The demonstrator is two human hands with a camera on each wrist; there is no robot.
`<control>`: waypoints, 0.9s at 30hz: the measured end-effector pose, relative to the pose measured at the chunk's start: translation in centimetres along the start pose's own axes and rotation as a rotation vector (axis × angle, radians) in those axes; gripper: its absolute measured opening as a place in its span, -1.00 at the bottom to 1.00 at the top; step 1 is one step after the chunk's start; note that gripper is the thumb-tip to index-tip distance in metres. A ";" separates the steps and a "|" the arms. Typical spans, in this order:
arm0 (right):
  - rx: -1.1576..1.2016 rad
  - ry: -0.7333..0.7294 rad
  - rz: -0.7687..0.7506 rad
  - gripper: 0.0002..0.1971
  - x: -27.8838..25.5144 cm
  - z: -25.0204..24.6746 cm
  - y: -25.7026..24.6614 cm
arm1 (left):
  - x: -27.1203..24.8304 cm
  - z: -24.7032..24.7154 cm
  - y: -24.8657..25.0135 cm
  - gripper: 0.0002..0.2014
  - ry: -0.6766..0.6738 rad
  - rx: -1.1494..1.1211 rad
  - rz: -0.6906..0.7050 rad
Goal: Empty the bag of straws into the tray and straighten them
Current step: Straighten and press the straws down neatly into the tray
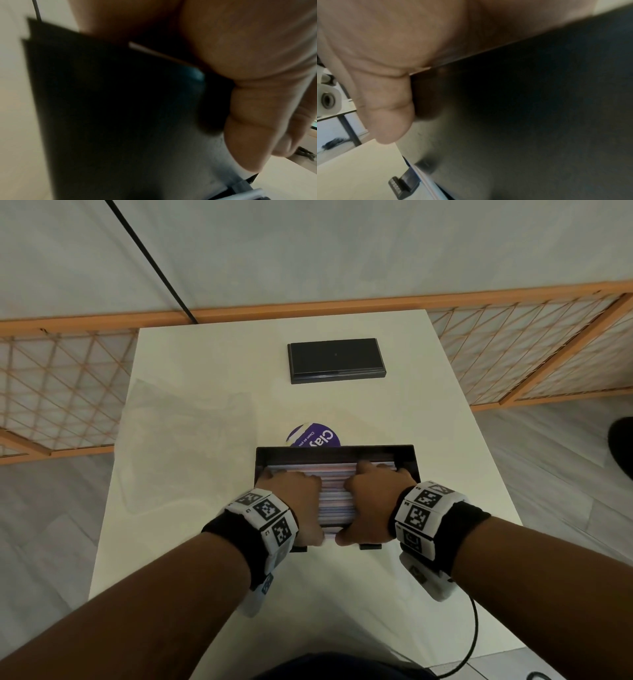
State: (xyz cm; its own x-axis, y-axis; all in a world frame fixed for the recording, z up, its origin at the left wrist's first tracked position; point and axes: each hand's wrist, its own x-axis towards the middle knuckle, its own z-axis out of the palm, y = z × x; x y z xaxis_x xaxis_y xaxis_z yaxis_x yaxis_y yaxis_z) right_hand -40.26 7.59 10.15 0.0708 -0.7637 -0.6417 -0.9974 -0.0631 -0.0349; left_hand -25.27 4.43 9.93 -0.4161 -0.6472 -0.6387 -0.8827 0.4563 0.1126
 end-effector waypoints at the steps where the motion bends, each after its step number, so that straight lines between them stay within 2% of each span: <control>1: -0.012 0.002 -0.009 -0.28 -0.1 0.1 -0.1 | -0.3 0.2 0.1 -0.39 -0.003 0.002 -0.003; 4: -0.021 0.013 -0.039 -0.34 -0.6 0.4 -0.5 | -1.0 0.5 0.5 -0.39 -0.015 -0.016 -0.011; 9: -0.065 0.051 -0.057 -0.33 -1.0 0.1 -0.7 | -1.2 -0.3 1.3 -0.32 -0.043 0.052 0.036; 14: -0.064 -0.044 -0.052 -0.52 -0.9 -0.1 -0.7 | -1.3 -0.4 1.3 -0.43 -0.130 -0.028 0.027; 21: -0.026 -0.104 -0.071 -0.43 -0.7 -0.4 -0.6 | -1.0 -1.1 0.7 -0.40 -0.238 -0.134 0.009; 25: 0.015 -0.172 -0.090 -0.35 -0.7 -1.6 -0.6 | -1.0 -2.1 0.2 -0.55 -0.237 -0.259 0.021; 27: 0.023 -0.160 -0.101 -0.34 -0.7 -2.2 -0.5 | -1.0 -2.4 0.3 -0.56 -0.230 -0.279 0.033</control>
State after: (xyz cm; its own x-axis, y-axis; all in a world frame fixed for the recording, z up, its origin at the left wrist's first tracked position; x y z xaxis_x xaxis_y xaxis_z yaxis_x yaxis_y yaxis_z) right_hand -39.77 6.74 12.24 0.1692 -0.6422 -0.7476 -0.9855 -0.1182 -0.1215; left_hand -25.60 3.75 12.44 -0.4136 -0.4663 -0.7820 -0.9083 0.2701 0.3194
